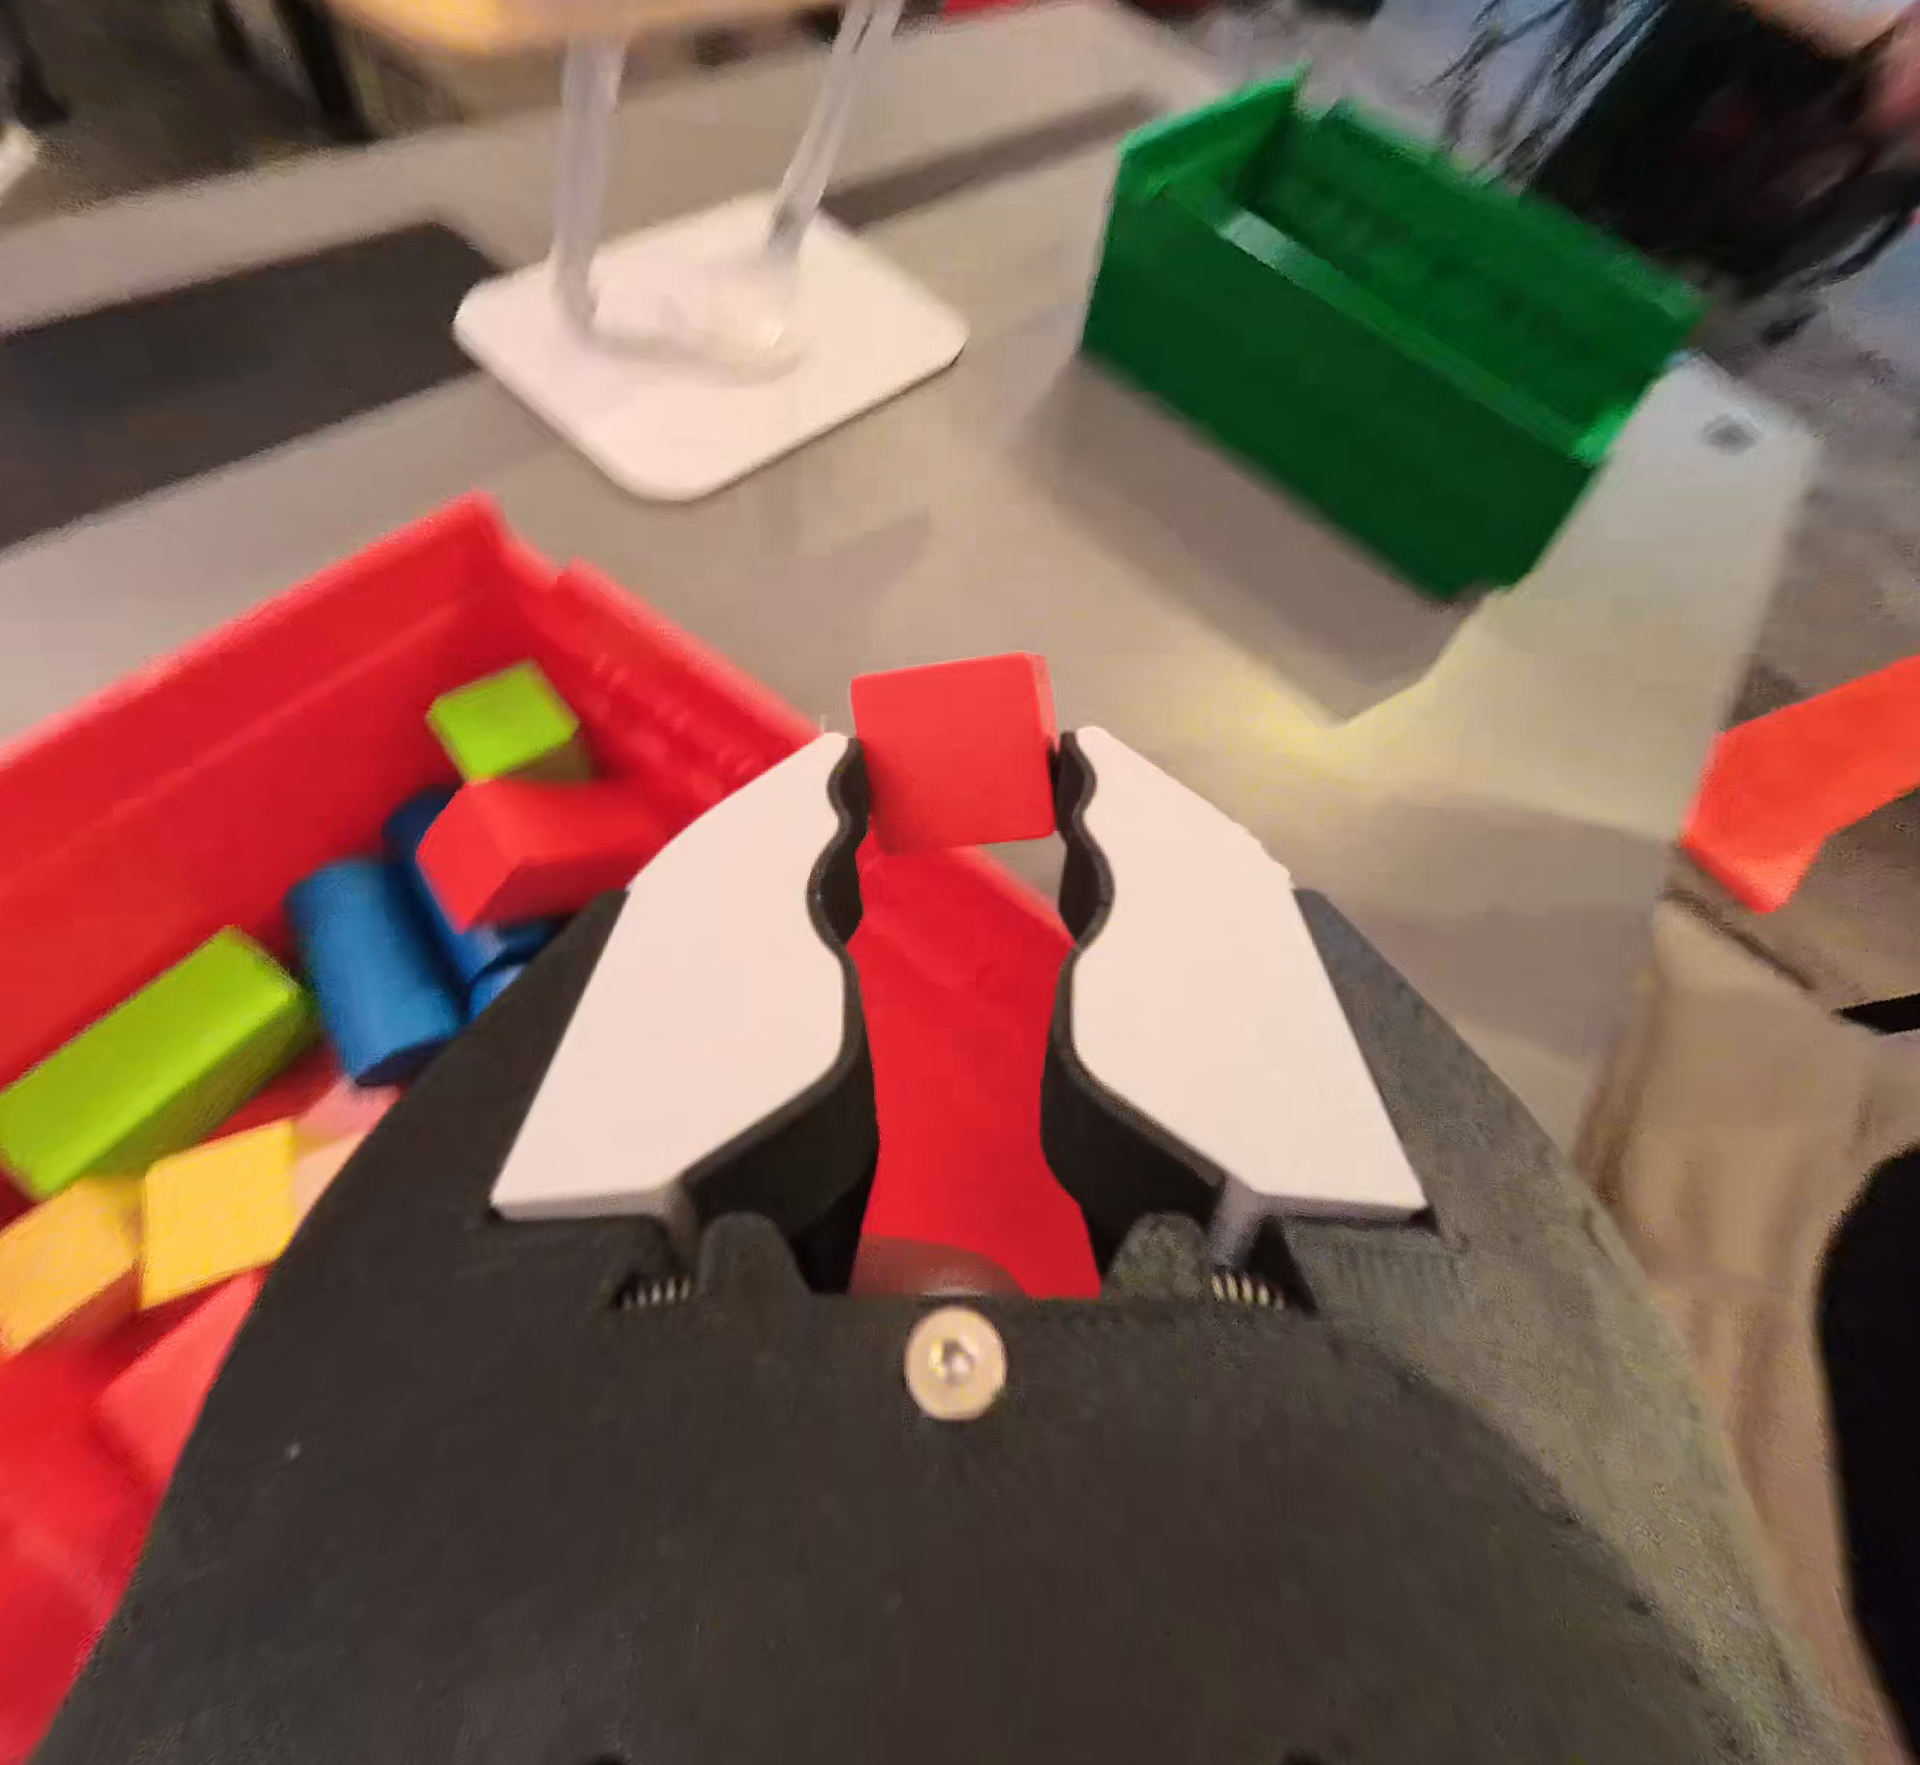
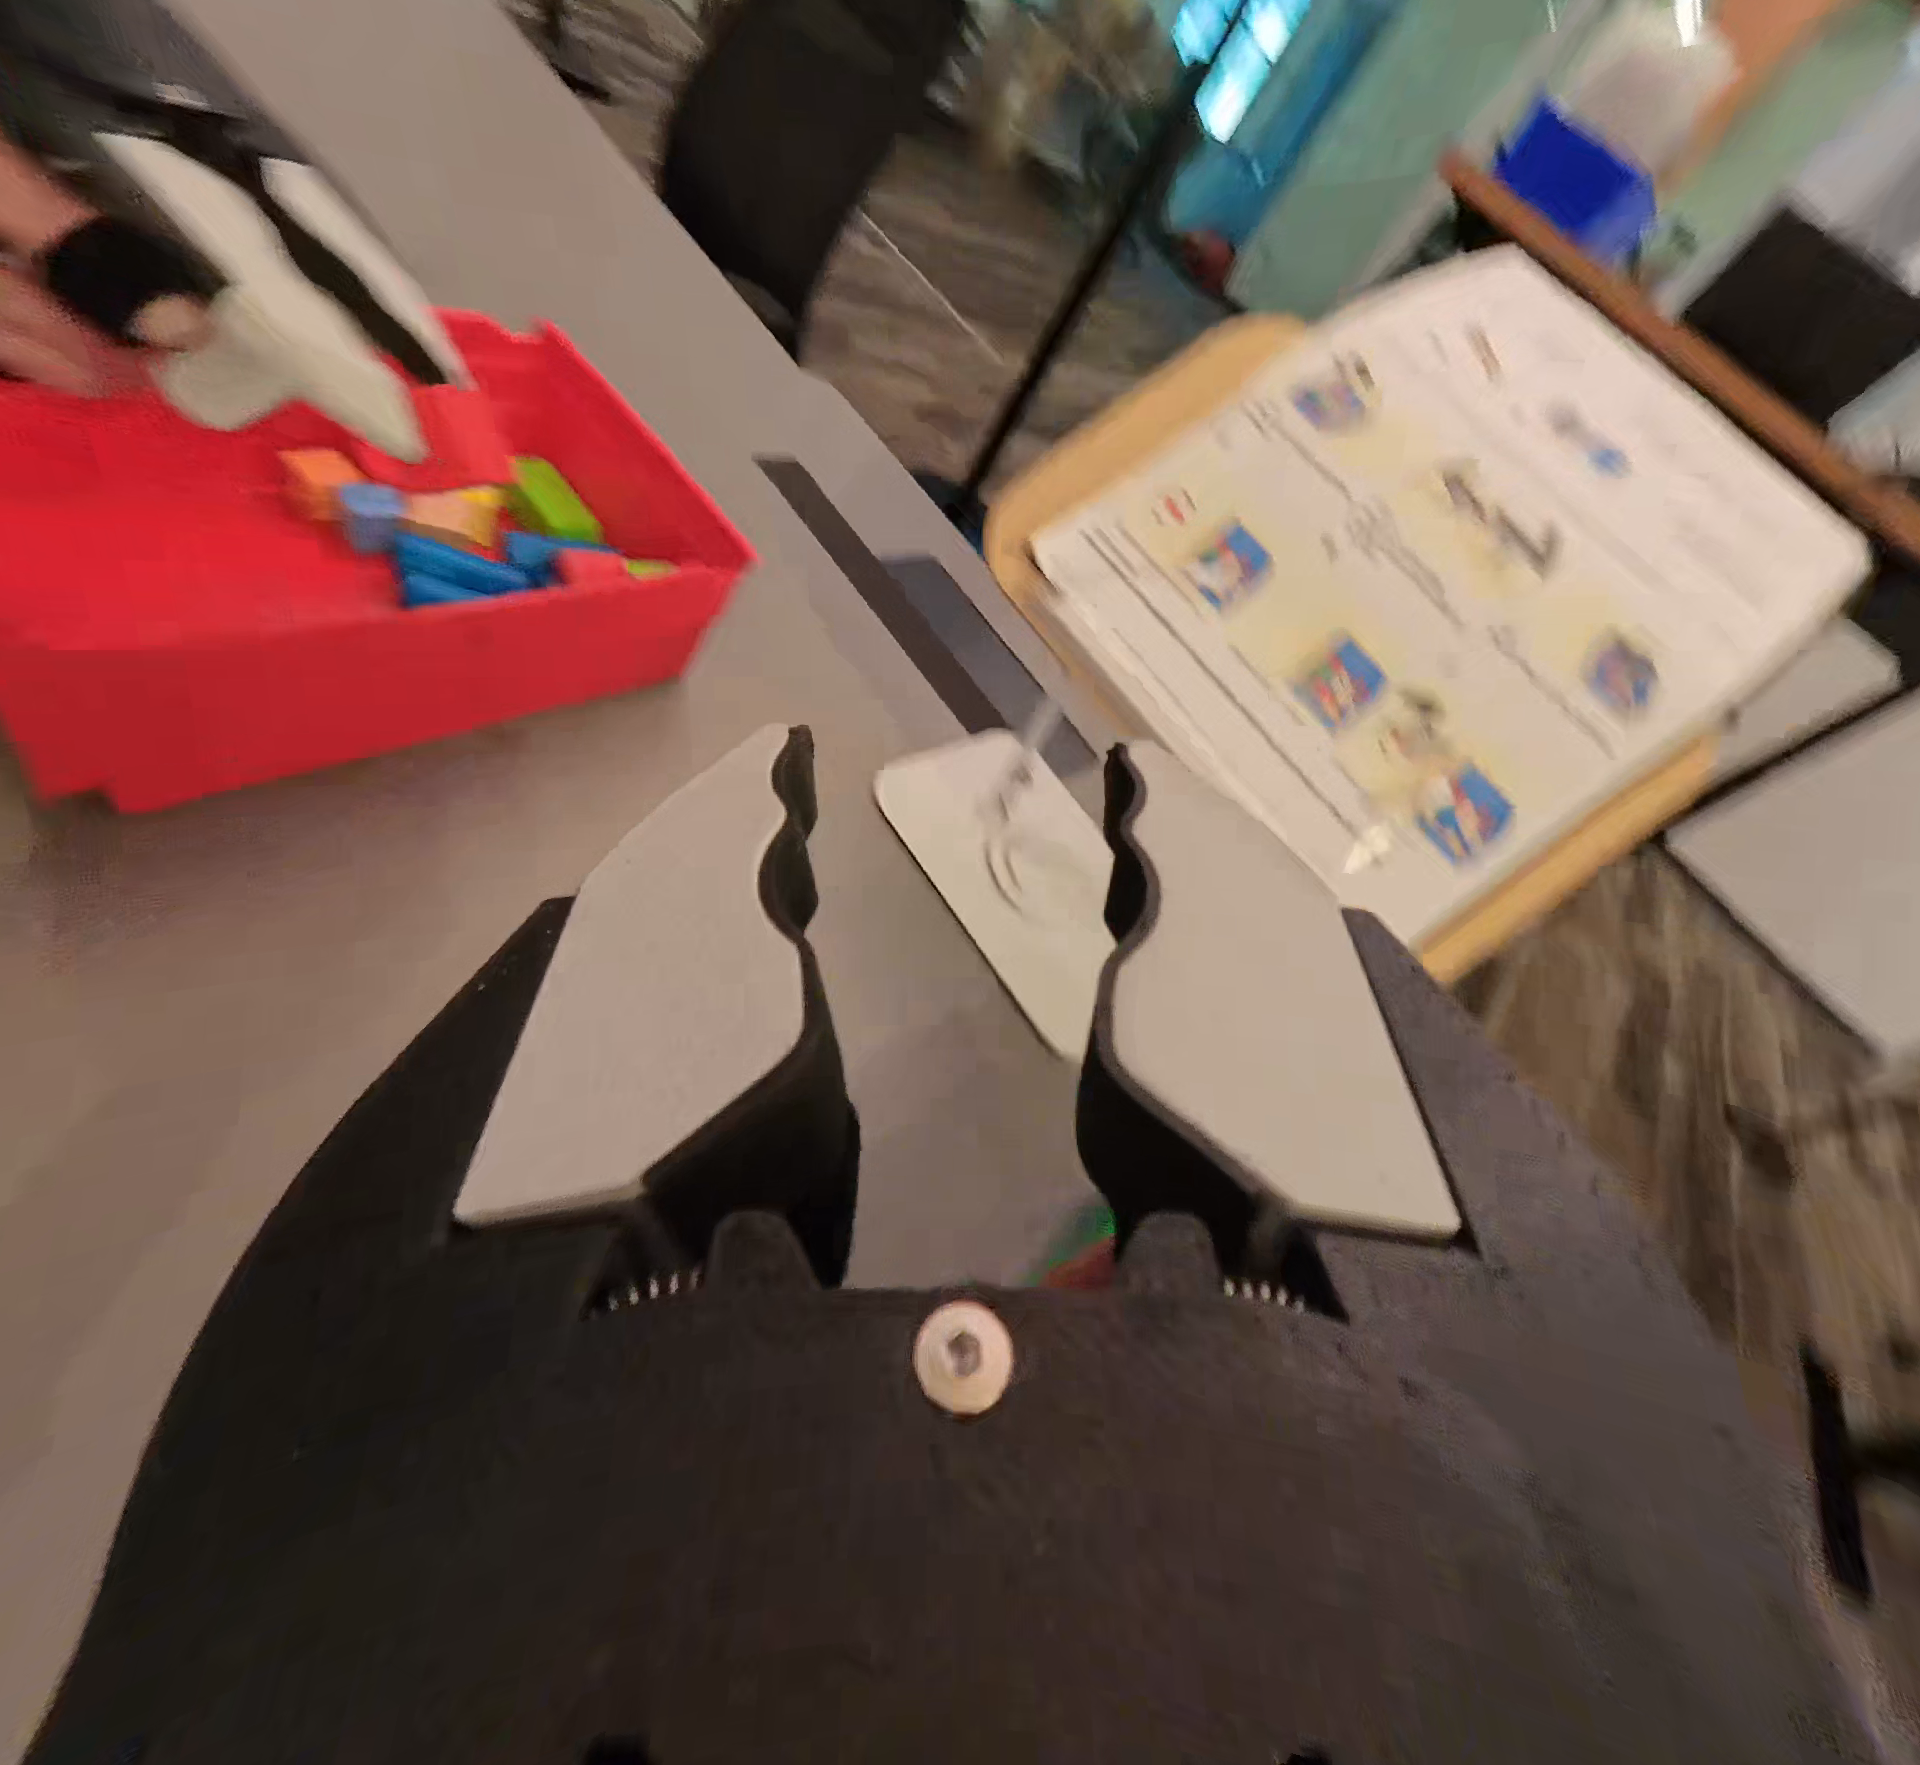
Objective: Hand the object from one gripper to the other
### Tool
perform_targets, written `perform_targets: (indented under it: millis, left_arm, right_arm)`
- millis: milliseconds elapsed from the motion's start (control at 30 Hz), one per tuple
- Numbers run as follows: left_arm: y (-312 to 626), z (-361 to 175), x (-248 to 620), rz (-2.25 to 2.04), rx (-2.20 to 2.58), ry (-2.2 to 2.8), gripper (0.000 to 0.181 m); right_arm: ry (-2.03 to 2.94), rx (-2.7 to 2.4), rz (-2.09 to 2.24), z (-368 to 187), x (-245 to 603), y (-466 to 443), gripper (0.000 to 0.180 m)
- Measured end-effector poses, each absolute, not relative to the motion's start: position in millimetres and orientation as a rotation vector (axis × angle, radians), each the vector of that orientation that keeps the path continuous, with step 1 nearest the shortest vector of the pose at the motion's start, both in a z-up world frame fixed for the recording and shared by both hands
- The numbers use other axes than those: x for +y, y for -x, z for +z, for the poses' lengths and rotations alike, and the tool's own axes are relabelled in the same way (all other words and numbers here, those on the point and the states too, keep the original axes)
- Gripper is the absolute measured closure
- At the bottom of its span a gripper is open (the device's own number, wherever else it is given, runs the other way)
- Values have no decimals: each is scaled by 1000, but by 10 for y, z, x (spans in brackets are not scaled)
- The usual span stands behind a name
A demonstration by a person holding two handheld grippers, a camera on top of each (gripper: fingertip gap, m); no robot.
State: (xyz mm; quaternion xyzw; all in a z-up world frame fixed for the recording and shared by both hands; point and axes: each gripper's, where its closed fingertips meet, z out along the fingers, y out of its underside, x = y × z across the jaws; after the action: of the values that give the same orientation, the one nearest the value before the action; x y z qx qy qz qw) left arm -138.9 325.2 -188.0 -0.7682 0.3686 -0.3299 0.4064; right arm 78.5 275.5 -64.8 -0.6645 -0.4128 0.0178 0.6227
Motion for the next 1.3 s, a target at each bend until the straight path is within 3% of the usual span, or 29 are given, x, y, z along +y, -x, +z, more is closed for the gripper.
perform_targets:
  millis: [33,233,533,767,1067,1167,1300]
  left_arm:
    - [1291,-1710,3175,-884,936,1883,146]
    - [678,-1011,2594,-1274,972,1568,146]
    - [326,-744,2123,-1331,1092,1317,146]
    - [222,-693,1980,-1336,1121,1258,146]
    - [192,-660,1979,-1345,1089,1236,145]
    - [248,-665,2116,-1265,1057,1296,144]
    - [415,-606,2225,-1184,1046,1300,159]
  right_arm:
    - [1461,-1009,56,-643,2665,-562,124]
    - [1207,-1209,72,-788,2312,186,124]
    - [1408,-971,929,-682,2145,263,136]
    - [1396,-901,1257,-634,2016,329,146]
    - [1411,-898,1248,-576,2035,256,147]
    - [1496,-869,1066,-577,2244,-26,147]
    - [1742,-747,634,-727,2720,-956,146]
